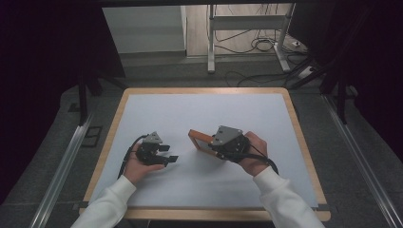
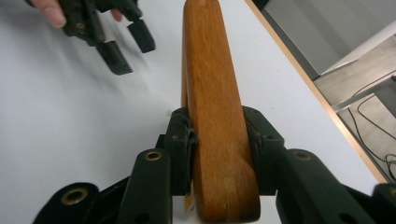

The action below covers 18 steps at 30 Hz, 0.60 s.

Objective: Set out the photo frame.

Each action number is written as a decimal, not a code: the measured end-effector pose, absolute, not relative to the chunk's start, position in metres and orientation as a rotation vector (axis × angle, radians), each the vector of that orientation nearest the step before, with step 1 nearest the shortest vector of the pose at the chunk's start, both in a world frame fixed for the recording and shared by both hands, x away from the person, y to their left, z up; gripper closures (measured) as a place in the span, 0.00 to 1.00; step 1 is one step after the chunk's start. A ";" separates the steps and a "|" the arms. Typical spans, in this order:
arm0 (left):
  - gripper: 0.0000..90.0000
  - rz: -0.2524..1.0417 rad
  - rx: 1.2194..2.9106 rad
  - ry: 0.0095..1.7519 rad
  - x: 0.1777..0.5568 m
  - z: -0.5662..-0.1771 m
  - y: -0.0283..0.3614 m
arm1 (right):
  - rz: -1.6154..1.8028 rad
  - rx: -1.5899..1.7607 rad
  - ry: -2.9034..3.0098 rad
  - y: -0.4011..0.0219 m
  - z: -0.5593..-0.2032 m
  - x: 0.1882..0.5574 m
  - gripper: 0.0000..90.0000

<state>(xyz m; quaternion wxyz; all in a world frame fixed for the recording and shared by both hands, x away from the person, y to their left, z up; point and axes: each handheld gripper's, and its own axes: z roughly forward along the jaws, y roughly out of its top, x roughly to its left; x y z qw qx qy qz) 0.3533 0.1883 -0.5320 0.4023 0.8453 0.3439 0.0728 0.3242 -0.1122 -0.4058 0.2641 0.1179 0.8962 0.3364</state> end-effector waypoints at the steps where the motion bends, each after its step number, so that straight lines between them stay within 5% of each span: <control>1: 0.40 0.185 2.133 0.870 0.353 -0.532 0.188 | 0.911 0.328 2.416 -0.113 -0.406 0.326 0.71; 18: 0.39 0.202 2.106 0.871 0.351 -0.529 0.189 | 0.951 0.543 2.369 -0.127 -0.409 0.378 0.58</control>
